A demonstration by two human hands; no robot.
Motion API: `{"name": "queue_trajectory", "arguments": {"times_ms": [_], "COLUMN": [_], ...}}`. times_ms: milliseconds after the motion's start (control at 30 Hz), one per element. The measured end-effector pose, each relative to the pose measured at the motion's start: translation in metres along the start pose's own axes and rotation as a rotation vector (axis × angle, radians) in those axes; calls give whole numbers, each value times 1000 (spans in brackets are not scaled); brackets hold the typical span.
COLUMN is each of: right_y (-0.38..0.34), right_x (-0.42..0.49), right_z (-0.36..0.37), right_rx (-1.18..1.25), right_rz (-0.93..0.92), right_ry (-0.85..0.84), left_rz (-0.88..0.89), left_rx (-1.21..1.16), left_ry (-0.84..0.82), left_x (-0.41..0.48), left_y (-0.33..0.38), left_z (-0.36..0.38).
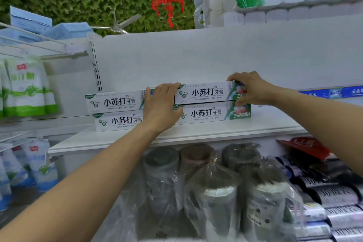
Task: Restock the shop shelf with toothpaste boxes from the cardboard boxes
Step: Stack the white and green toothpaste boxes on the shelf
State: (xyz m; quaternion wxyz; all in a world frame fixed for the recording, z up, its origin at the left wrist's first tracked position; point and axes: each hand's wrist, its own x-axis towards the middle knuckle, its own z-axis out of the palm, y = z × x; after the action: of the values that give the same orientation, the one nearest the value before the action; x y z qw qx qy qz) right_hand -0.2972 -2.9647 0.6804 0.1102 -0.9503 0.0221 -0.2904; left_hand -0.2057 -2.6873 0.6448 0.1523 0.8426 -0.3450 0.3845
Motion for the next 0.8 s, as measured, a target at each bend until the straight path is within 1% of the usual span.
{"name": "queue_trajectory", "arguments": {"times_ms": [67, 133, 267, 400, 500, 567, 633, 733, 800], "right_y": [-2, -3, -17, -31, -43, -55, -69, -94, -113], "right_x": [-4, -6, -7, -14, -21, -29, -39, -59, -76], "right_z": [-1, 0, 7, 9, 12, 14, 15, 20, 28], "right_rx": [43, 29, -64, -204, -315, -356, -364, -292, -235], "right_rz": [6, 1, 39, 97, 73, 56, 26, -32, -72], "right_ry": [3, 35, 110, 105, 173, 223, 266, 311, 332], "left_rz": [9, 20, 7, -21, -18, -14, -2, 6, -16], "left_rx": [18, 35, 83, 54, 25, -2, -46, -148, -240], "left_ry": [7, 8, -19, -80, -98, -83, -30, 55, 68], "left_x": [-1, -1, 2, 3, 3, -1, -9, -34, -57], "left_y": [1, -1, -2, 2, 2, 1, -1, -8, -15], "left_z": [0, 0, -3, -7, -12, -16, -21, -34, -44]}}
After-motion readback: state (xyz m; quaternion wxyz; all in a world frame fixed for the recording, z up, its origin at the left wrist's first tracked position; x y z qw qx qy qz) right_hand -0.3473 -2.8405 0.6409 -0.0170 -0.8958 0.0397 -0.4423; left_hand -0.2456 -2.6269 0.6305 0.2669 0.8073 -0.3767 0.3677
